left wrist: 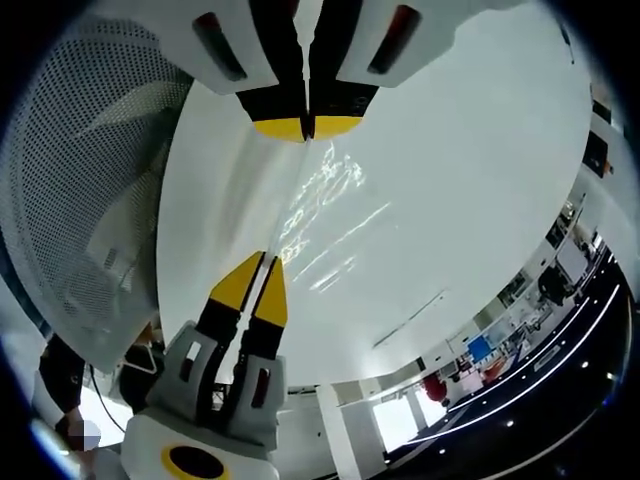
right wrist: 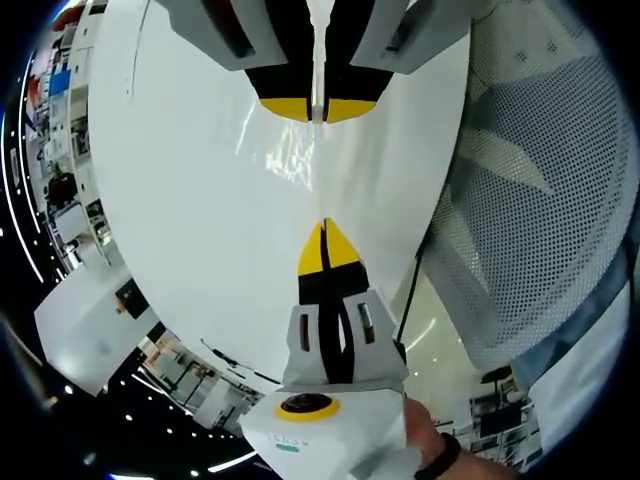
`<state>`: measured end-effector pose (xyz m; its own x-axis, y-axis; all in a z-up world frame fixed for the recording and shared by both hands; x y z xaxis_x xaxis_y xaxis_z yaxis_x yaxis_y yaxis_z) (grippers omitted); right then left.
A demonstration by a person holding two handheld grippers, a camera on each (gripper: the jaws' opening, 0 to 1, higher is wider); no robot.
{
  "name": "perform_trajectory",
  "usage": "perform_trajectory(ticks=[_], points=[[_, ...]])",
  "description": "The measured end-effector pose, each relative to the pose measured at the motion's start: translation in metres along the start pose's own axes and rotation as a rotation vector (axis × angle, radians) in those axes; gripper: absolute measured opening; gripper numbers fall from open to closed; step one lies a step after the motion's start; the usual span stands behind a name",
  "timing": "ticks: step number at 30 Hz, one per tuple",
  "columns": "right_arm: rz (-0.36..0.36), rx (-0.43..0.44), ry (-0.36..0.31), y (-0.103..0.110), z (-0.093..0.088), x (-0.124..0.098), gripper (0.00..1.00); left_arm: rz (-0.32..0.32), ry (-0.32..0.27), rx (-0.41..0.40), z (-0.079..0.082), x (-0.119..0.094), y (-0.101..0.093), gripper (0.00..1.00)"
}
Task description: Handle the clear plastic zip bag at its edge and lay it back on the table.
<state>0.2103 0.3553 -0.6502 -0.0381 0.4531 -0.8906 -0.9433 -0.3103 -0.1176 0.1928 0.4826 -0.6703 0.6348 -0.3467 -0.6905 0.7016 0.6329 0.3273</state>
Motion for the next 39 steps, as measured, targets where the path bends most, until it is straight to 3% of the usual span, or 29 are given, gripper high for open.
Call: perform_trajectory(ticks=[39], points=[[-0.027,0.028,0.022,-0.004,-0.017,-0.010,0.00,0.020,0.018,-0.019,-0.008,-0.003,0.012,0.00]])
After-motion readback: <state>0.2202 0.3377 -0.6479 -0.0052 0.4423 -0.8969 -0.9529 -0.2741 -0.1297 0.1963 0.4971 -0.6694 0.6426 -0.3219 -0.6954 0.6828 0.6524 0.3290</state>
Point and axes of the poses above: the point that each gripper's makers call its tool centre point, and the gripper's own axes: x roughly forward along the fingers, y roughly to its left, z roughly out of its top, the point moved 6 cm from there along -x, roughly backward along the fingers, and after that the axes turned 12 degrees about z, right-handed, at the moved point
